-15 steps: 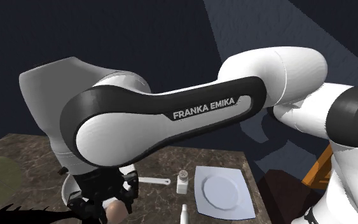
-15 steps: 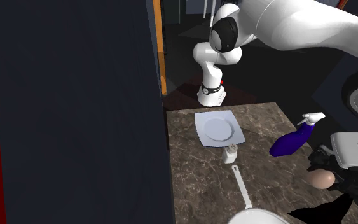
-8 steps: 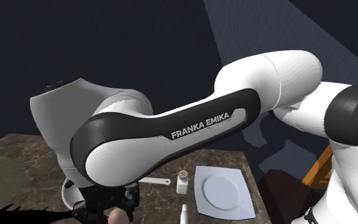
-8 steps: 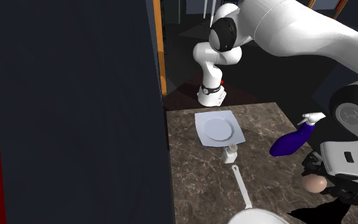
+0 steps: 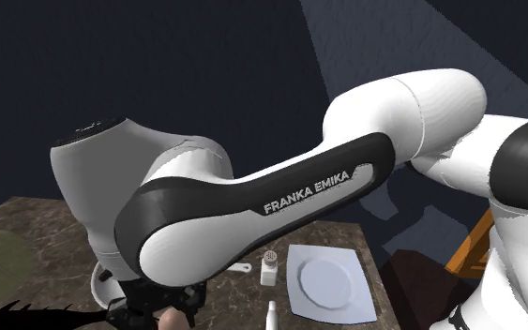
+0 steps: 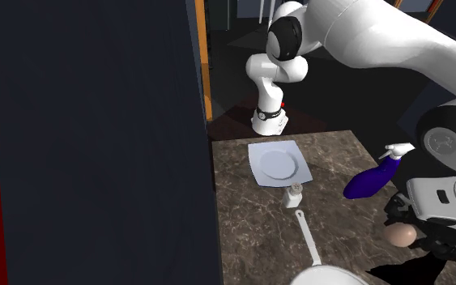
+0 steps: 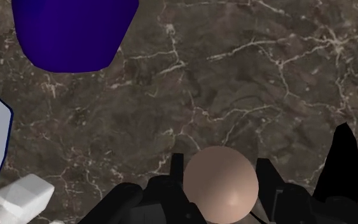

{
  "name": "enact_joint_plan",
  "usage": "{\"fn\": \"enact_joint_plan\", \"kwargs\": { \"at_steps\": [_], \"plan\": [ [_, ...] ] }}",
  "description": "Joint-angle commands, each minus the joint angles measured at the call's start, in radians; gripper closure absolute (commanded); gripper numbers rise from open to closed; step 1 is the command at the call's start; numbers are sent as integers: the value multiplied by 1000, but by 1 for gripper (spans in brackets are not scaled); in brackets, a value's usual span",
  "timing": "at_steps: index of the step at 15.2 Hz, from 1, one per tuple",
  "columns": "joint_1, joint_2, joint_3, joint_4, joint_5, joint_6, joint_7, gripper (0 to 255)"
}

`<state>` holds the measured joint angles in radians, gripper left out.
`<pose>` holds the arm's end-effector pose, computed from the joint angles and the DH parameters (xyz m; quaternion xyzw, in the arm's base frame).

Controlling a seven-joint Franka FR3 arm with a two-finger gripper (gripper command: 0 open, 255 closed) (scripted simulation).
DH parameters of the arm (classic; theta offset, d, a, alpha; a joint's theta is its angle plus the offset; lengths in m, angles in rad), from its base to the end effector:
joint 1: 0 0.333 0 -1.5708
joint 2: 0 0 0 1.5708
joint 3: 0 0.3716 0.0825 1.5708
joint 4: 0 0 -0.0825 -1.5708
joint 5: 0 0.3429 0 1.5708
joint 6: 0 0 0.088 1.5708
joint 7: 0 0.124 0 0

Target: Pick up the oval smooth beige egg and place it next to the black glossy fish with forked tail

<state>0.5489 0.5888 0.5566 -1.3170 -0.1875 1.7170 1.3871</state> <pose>0.4052 0.5510 0.4627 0.9853 -0.1519 -0.0724 0.0304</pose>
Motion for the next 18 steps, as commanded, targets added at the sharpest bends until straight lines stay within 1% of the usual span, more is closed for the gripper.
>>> {"fn": "enact_joint_plan", "kwargs": {
  "at_steps": [1, 7, 15, 16, 17, 18],
  "plan": [
    [0, 68, -14, -31, -3, 49, 1, 255],
    [15, 85, -44, -72, 1, 112, -6, 255],
    [43, 76, -84, -73, 28, 115, -20, 255],
    [51, 109, -92, -43, 17, 118, -21, 0],
    [89, 190, -104, 53, -9, 99, -9, 0],
    [86, 160, -97, 11, -3, 112, 0, 0]
  ]
}}
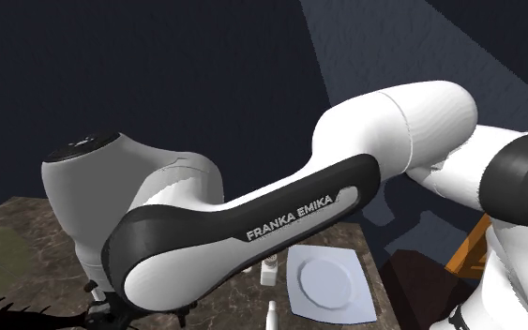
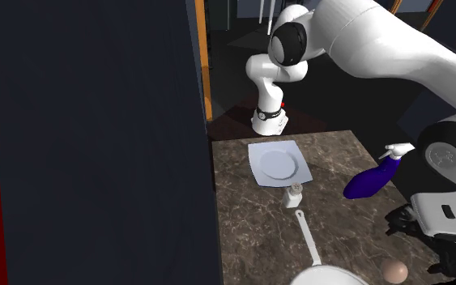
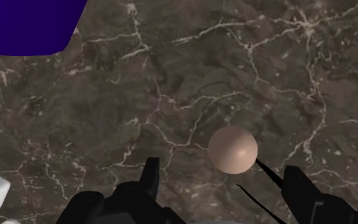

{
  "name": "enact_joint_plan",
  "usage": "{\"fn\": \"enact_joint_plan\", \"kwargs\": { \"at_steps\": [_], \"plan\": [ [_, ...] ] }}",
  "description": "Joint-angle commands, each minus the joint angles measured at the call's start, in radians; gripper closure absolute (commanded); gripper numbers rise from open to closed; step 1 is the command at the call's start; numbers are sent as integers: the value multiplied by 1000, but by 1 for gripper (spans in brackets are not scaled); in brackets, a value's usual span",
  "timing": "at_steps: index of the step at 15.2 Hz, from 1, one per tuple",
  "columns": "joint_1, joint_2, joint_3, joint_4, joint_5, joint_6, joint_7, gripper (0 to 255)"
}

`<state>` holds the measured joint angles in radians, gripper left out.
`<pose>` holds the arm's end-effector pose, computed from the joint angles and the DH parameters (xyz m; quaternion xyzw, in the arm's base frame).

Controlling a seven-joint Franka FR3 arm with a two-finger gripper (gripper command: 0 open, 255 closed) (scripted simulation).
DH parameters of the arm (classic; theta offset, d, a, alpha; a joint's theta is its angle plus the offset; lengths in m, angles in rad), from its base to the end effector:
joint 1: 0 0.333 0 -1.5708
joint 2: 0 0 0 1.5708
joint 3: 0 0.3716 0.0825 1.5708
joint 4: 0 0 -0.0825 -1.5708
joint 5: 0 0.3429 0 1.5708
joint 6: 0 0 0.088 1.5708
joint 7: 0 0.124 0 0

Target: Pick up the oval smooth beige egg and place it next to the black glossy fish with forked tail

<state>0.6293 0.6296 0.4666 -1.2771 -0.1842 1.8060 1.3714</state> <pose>0.4150 0.5740 0.4472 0.9874 -0.1504 -0.0493 0.0025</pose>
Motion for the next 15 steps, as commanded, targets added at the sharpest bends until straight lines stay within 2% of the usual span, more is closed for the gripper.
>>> {"fn": "enact_joint_plan", "kwargs": {
  "at_steps": [1, 2, 3, 7, 15],
  "plan": [
    [-1, 142, -14, 15, -10, 2, -5, 0],
    [11, 164, -17, 52, -16, -12, -2, 0],
    [-31, 33, -3, -113, 30, 27, -7, 0],
    [-19, 31, -3, 16, 36, -101, -15, 0],
    [-19, 31, -3, 16, 36, -101, -15, 0]
  ]
}}
